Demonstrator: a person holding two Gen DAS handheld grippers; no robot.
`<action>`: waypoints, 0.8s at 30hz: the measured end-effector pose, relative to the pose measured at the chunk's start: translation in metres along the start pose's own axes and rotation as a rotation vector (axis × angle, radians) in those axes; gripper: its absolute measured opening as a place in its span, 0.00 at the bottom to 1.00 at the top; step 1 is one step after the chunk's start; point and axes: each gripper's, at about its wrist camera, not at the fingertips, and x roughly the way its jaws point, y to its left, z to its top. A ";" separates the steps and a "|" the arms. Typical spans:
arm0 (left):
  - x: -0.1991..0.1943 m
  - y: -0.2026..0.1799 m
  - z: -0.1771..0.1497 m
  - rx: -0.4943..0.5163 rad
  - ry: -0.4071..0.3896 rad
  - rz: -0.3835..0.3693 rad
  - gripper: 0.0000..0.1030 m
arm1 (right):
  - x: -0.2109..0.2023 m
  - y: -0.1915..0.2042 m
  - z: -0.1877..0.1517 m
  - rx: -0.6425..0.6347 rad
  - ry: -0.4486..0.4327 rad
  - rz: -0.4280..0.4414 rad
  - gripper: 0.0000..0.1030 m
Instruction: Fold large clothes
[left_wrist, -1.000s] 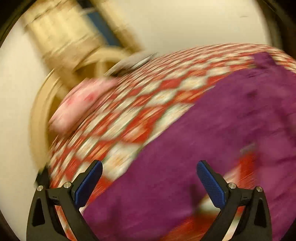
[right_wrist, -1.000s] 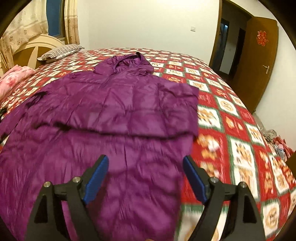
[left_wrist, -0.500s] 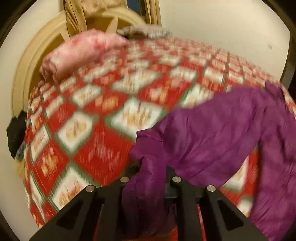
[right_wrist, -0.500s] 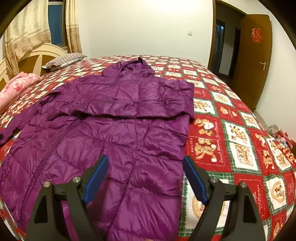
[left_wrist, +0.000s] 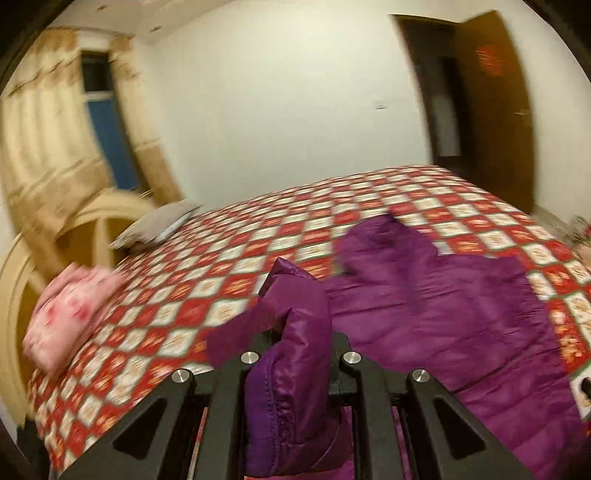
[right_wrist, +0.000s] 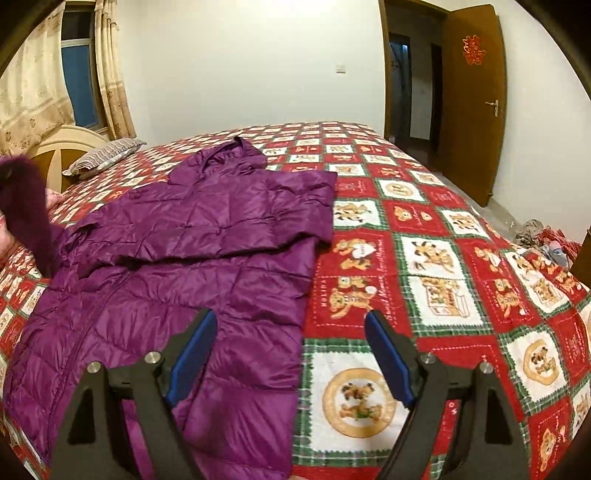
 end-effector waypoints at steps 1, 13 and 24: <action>0.003 -0.020 0.004 0.024 -0.003 -0.022 0.12 | -0.001 -0.003 0.000 0.004 0.000 -0.004 0.82; 0.016 -0.135 0.004 0.136 -0.052 -0.074 0.87 | 0.005 -0.015 0.004 0.026 0.054 -0.013 0.82; 0.049 -0.016 -0.031 0.002 0.002 0.130 0.91 | 0.029 0.028 0.053 0.033 0.079 0.154 0.86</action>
